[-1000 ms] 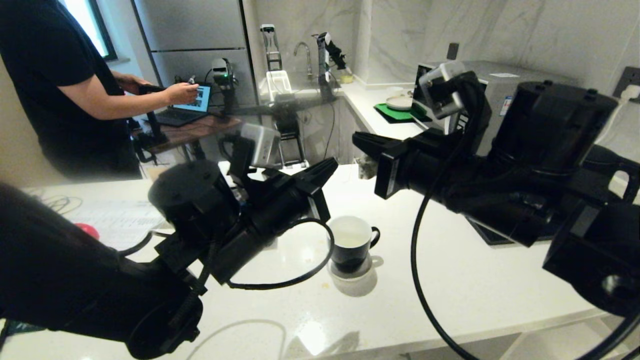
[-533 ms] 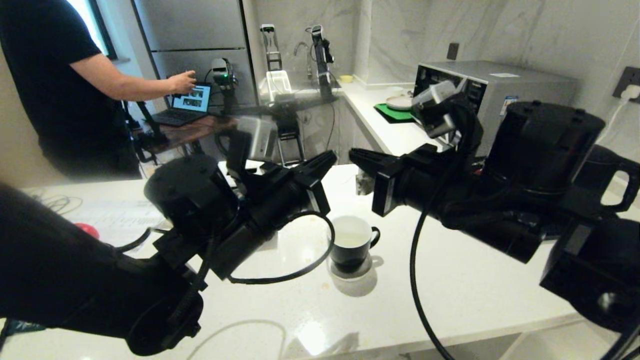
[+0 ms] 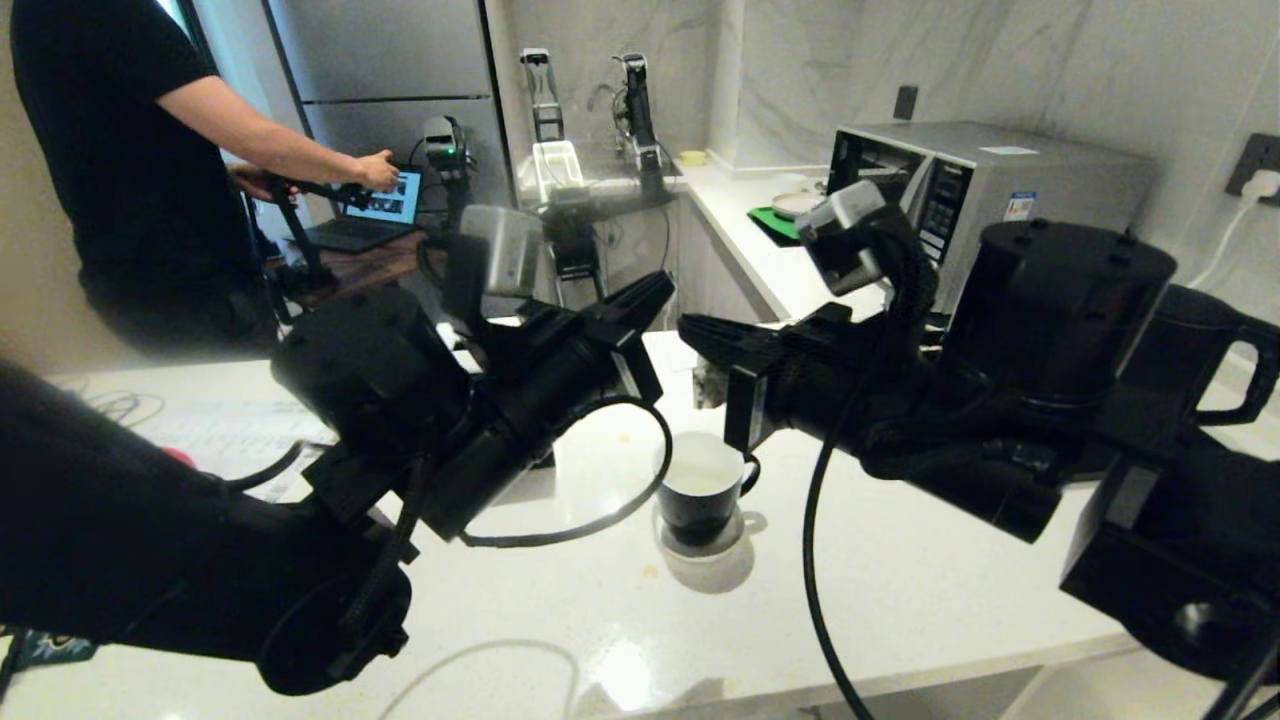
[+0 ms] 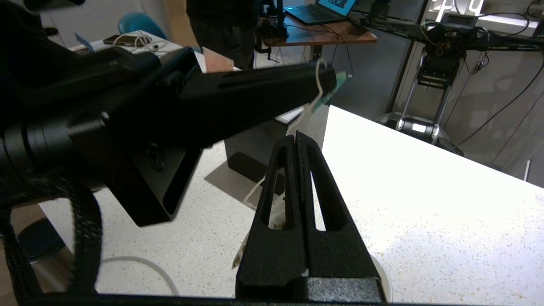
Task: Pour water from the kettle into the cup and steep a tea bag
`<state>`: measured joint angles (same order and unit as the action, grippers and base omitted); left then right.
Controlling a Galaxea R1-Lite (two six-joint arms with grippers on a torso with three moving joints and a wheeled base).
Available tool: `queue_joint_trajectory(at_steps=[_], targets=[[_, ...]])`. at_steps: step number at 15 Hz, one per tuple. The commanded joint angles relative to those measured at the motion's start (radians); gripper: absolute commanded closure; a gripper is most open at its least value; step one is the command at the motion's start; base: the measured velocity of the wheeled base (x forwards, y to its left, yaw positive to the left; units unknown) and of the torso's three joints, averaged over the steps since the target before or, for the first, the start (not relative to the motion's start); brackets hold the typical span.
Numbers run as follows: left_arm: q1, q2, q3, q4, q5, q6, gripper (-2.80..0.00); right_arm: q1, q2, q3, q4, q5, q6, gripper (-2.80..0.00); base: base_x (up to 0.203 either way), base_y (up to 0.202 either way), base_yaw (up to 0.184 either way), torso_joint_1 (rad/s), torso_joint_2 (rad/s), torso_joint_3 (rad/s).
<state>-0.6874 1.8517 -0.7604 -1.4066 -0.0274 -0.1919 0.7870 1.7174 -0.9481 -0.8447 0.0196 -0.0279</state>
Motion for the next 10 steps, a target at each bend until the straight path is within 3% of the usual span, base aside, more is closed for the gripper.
queue_joint_trajectory(at_steps=[1,10], targets=[[0.006,-0.008,-0.006,-0.013,0.001,-0.004,0.0,0.001,0.002,0.004,-0.005,0.0,-0.001,0.0,0.0,0.0,0.0,0.0,0.0,0.0],[0.036,-0.016,-0.014,-0.014,0.0,-0.004,0.0,0.0,0.019,0.056,-0.041,-0.001,0.0,0.0,0.0,0.0,0.0,0.0,0.0,0.0]])
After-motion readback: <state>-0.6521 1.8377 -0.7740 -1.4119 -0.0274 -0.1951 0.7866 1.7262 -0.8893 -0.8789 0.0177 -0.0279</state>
